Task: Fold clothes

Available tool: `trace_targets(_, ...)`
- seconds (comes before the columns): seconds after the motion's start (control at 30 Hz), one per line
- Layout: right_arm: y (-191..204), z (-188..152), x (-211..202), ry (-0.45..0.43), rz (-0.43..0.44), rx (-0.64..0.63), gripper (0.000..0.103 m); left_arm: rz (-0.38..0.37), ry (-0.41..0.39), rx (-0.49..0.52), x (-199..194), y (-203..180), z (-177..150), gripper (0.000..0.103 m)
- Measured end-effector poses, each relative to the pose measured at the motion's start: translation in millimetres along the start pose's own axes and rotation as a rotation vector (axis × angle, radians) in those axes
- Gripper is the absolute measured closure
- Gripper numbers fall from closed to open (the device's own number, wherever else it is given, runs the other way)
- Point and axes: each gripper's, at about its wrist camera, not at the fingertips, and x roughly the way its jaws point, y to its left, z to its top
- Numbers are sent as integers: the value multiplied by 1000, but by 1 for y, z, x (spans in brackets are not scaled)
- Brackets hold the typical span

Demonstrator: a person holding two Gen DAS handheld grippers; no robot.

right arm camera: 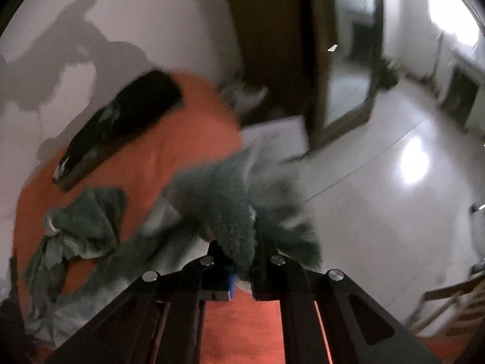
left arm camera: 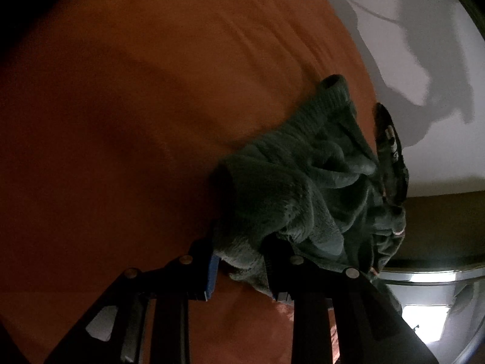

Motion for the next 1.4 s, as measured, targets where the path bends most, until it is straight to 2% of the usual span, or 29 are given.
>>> trace_targets(0.07, -21, 22, -25, -4, -43, 1, 97, -15, 7, -4, 1, 2, 2, 75)
trace_targets(0.13, -38, 39, -27, 40, -44, 37, 97, -23, 13, 11, 4, -3, 1, 76)
trace_targets(0.2, -48, 46, -18, 85, -17, 68, 97, -8, -16, 53, 3, -12, -1, 77)
trace_targets(0.27, -49, 48, 6, 130, 34, 79, 97, 10, -40, 91, 3, -20, -3, 84)
trace_targets(0.37, -42, 48, 55, 219, 153, 90, 96, 15, -53, 89, 0, -19, -2, 85)
trace_targets(0.43, -35, 53, 97, 293, 198, 116, 91, 15, -41, 77, 0, -14, -3, 85)
trace_targets(0.47, -32, 56, 119, 348, 176, 119, 76, 17, -30, 72, 1, -11, -3, 85)
trace_targets(0.53, -28, 56, 145, 408, 33, 125, 64, 18, -18, 61, 2, -8, -5, 84)
trace_targets(0.63, -26, 47, 135, 354, 31, 110, 64, -7, -5, 60, 1, -7, -9, 82)
trace_targets(0.7, -26, 36, 121, 304, -28, 78, 63, -10, 5, 72, 1, -7, -10, 80)
trace_targets(0.73, -28, 28, 114, 288, -28, 78, 59, -9, 9, 75, 1, -7, -10, 79)
trace_targets(0.77, -31, 19, 108, 278, -9, 88, 53, -11, 13, 70, 2, -6, -9, 77)
trace_targets(0.83, -41, -6, 107, 305, 102, 160, 45, -8, 22, 52, 6, -5, -8, 73)
trace_targets(0.87, -45, -20, 112, 325, 139, 202, 45, -6, 31, 42, 10, -4, -8, 71)
trace_targets(0.97, -61, -74, 140, 385, 209, 385, 45, -30, 56, 5, 24, -4, -8, 68)
trace_targets(1.0, -66, -89, 147, 378, 240, 467, 45, -43, 59, -4, 28, -5, -9, 69)
trace_targets(1.07, -78, -112, 160, 342, 306, 637, 43, -23, 28, 15, 28, -10, -12, 71)
trace_targets(1.1, -83, -117, 164, 303, 332, 698, 43, -5, 6, 32, 27, -13, -14, 76)
trace_targets(1.13, -88, -115, 168, 239, 375, 736, 47, 13, -15, 49, 27, -16, -15, 89)
trace_targets(1.17, -90, -109, 170, 194, 398, 743, 82, 20, -35, 53, 25, -17, -17, 90)
trace_targets(1.2, -92, -102, 170, 161, 403, 737, 100, 24, -71, 51, 20, -18, -20, 90)
trace_targets(1.27, -92, -88, 166, 107, 401, 714, 98, 44, -134, 72, 11, -25, -31, 91)
trace_targets(1.33, -75, -74, 135, 69, 310, 617, 98, 61, -164, 98, 2, -32, -39, 91)
trace_targets(1.4, -57, -60, 96, 29, 199, 514, 99, 31, -197, 107, -17, -39, -42, 92)
